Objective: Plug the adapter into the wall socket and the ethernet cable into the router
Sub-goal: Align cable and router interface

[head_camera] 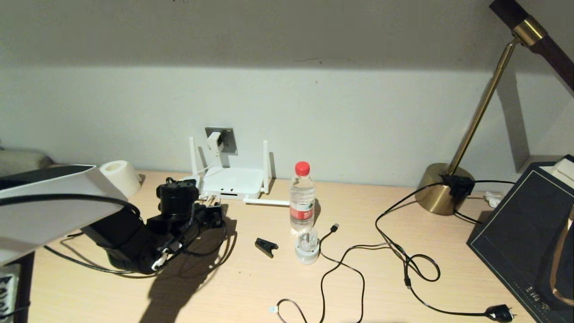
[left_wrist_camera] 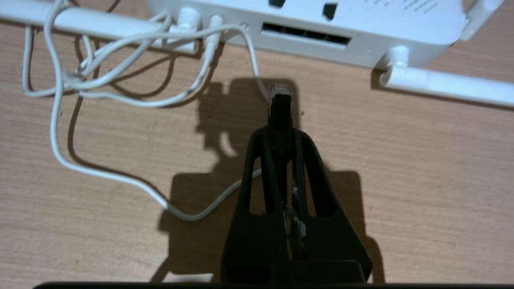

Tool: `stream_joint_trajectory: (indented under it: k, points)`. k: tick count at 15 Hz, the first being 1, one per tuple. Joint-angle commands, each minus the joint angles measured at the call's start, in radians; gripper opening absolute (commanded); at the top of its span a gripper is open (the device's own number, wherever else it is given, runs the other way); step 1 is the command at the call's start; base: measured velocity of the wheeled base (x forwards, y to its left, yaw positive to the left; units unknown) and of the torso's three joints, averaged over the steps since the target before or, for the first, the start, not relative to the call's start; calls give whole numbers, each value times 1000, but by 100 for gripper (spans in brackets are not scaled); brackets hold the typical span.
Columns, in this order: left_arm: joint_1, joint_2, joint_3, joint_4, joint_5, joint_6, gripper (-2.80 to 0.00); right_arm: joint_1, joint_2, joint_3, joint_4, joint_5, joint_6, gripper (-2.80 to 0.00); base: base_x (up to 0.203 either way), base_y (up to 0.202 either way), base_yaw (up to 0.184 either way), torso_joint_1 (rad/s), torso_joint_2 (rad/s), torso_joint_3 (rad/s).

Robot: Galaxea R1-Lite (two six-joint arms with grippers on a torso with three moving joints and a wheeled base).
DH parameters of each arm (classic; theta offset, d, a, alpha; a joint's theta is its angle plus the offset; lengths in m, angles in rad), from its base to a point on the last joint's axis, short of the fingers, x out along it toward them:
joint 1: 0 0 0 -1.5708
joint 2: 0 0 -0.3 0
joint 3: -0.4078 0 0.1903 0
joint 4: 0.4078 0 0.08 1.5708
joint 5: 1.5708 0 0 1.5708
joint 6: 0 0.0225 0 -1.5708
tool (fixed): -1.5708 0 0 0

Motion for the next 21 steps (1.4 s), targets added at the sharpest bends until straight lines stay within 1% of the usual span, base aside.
stream_joint_trajectory:
  k: [1, 4, 5, 8, 11, 14, 21]
  points:
    - [3, 11, -3, -9, 1, -1, -280, 0, 2, 23, 0, 0, 0, -280, 0, 0, 0, 0, 0, 0]
    - [3, 14, -16, -14, 3, 2, -280, 1, 2, 23, 0, 0, -1, -280, 0, 0, 0, 0, 0, 0]
    - [3, 13, -17, -14, 3, 13, -280, 0, 2, 23, 0, 0, -1, -280, 0, 0, 0, 0, 0, 0]
    - [5, 1, -17, -15, 6, 77, -280, 1, 2, 23, 0, 0, 0, -280, 0, 0, 0, 0, 0, 0]
    - [12, -12, -19, -15, 1, 78, -280, 1, 2, 23, 0, 0, 0, -280, 0, 0, 0, 0, 0, 0]
    - [32, -4, -36, -14, -29, 78, -280, 0, 2, 23, 0, 0, -1, -280, 0, 0, 0, 0, 0, 0]
    - [43, 23, -71, -14, -42, 77, -280, 0, 2, 23, 0, 0, -2, -280, 0, 0, 0, 0, 0, 0]
